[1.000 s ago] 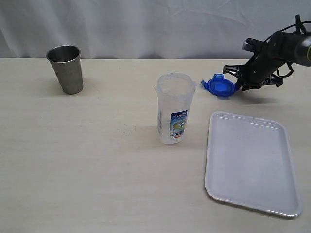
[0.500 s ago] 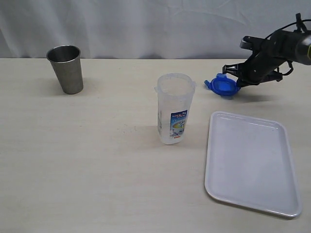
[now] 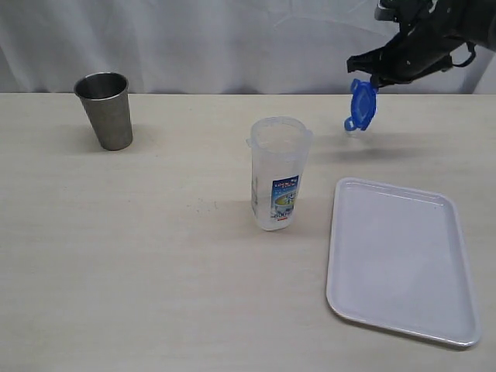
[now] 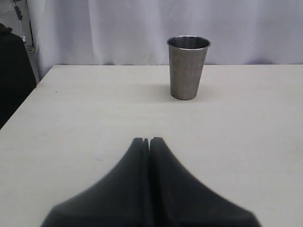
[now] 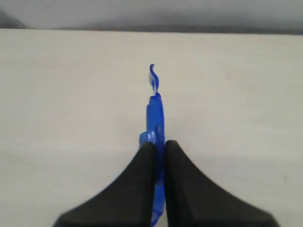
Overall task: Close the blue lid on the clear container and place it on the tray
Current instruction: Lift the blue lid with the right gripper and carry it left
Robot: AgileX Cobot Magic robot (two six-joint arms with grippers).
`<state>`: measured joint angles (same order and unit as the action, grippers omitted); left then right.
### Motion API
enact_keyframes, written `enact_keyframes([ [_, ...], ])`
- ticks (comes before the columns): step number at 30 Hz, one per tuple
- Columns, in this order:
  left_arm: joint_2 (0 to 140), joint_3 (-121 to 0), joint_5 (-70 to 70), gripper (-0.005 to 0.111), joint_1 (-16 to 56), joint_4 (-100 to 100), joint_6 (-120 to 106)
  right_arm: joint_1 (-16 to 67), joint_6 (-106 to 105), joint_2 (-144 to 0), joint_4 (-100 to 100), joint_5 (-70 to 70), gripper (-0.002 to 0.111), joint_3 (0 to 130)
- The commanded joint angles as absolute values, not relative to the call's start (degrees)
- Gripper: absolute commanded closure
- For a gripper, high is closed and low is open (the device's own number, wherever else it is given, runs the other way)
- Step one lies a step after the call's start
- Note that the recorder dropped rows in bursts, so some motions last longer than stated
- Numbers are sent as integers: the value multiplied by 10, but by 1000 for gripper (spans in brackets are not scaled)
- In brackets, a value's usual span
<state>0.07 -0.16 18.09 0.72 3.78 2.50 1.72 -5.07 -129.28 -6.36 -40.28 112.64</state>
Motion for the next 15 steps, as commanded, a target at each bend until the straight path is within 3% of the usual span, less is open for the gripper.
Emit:
enact_keyframes([
  [1,0,0,177,99,6,39,26,45,-60,-1251,-37,-405,104,1126],
  [15,0,0,177,99,6,39,26,179,-63,-1138,162,-471,104,1122],
])
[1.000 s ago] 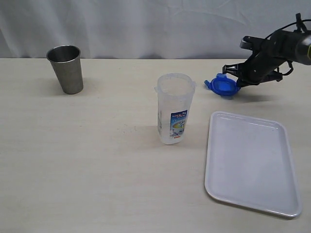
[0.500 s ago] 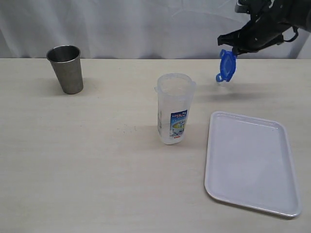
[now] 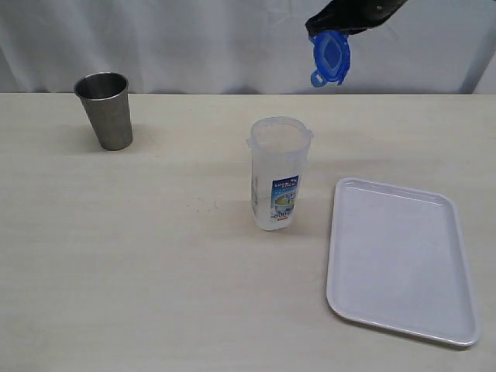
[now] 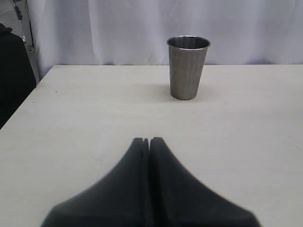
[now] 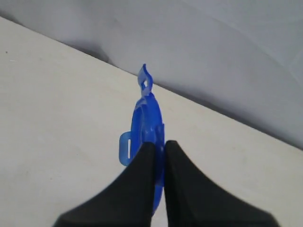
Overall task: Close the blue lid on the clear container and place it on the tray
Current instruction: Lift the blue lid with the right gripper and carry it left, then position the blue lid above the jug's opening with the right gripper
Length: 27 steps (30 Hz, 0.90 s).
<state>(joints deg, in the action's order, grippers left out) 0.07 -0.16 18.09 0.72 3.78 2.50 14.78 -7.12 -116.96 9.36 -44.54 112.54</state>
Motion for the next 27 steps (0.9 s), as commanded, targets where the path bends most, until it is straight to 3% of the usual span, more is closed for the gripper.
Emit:
enact_keyframes([
  [1,0,0,177,99,6,39,26,190,-57,-1129,181,-481,104,1122],
  [5,0,0,177,99,6,39,26,247,-70,-1094,234,-502,104,1122],
  [12,0,0,177,99,6,39,26,375,0,-1087,514,-569,104,1055],
  [19,0,0,177,99,6,39,26,415,-9,-1071,539,-489,104,936],
  [27,0,0,177,99,6,39,26,415,24,-1067,596,-496,104,925],
])
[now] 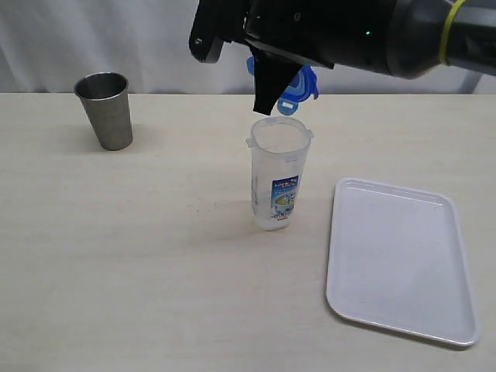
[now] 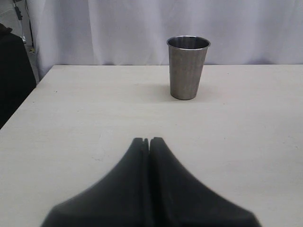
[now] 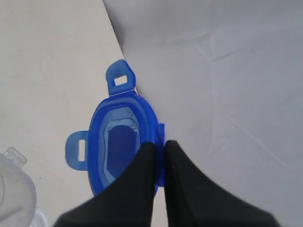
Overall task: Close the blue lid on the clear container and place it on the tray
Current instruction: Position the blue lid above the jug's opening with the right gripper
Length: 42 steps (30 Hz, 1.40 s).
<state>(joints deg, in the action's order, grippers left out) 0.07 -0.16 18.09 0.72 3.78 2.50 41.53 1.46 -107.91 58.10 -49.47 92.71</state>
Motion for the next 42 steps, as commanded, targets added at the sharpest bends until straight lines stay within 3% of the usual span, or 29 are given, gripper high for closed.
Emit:
enact_keyframes([
  [1,0,0,177,99,6,39,26,415,24,-1064,596,-506,104,925],
  [6,0,0,177,99,6,39,26,415,92,-1024,628,-593,104,922],
  [12,0,0,177,99,6,40,26,415,101,-971,473,-665,104,922],
  [30,0,0,177,99,7,39,26,419,206,-1045,534,-669,104,922],
  [42,0,0,177,99,7,39,26,513,235,-1050,596,-700,104,922],
])
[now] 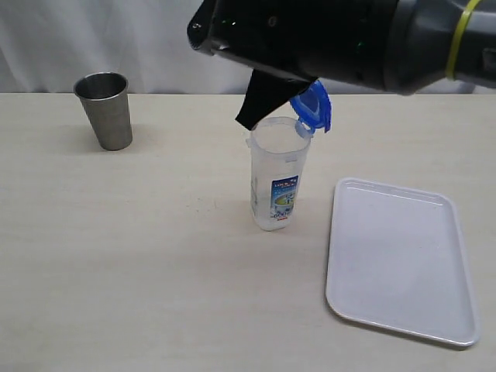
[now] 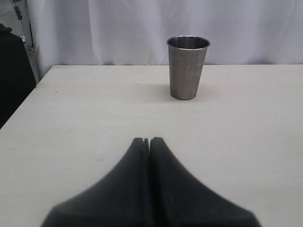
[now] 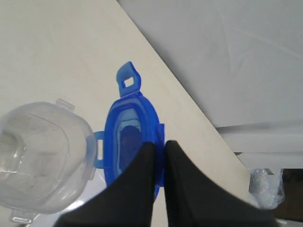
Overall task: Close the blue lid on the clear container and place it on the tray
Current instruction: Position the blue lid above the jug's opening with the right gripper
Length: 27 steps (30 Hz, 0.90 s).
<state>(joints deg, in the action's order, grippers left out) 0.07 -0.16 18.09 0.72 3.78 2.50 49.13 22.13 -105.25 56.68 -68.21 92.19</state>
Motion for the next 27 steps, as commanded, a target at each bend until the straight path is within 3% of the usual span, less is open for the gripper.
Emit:
enact_keyframes([
  [1,0,0,177,99,7,39,26,514,237,-1050,596,-700,104,922],
  [27,0,0,177,99,7,39,26,518,257,-1054,515,-700,104,922],
])
